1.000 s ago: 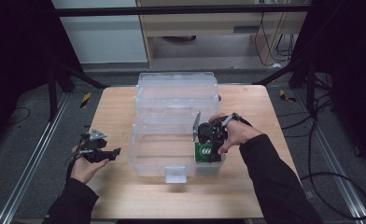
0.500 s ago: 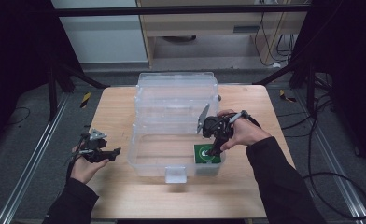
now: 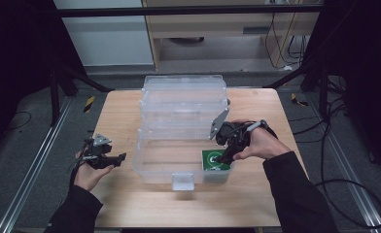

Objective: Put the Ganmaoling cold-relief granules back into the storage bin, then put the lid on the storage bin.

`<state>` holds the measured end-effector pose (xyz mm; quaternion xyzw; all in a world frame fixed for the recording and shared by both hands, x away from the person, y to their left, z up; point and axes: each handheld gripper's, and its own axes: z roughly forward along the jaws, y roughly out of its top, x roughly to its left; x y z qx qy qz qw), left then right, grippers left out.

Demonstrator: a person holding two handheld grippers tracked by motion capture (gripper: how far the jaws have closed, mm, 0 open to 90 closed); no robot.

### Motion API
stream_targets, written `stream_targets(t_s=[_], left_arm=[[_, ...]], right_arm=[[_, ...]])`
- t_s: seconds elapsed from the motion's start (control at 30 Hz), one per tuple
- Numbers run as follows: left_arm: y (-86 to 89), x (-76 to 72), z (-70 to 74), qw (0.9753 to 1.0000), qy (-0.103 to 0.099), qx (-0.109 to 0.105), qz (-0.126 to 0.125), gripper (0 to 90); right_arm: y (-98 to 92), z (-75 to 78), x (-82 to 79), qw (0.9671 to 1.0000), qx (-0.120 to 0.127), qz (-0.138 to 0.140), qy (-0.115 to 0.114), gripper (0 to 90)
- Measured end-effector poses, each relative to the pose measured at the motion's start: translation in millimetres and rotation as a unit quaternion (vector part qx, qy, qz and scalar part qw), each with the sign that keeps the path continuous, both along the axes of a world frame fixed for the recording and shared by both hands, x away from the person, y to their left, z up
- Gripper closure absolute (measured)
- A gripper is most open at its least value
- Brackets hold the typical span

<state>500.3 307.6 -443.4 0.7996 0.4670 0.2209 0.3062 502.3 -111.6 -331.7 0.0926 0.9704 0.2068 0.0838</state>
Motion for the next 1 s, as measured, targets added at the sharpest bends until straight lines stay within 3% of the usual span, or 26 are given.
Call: stream_targets(t_s=[0.4,0.57,1.0], left_arm=[[-0.9,0.2,-0.9,1.0000,0.001,0.000,0.000,31.9],[0.3,0.4,-0.4,1.0000,-0.002,-0.001,0.002,31.9],[1.3,-0.6,1.8,0.9999,-0.006,-0.007,0.007,31.8]], right_arm=[[12.5,-0.8,-8.9,0.9998,0.013,0.013,-0.004,31.0],[14.7,-5.6,-7.4,0.9996,0.026,0.007,0.005,31.8],[31.3,-17.9,-8.7,0.9993,0.019,0.031,0.012,33.0]])
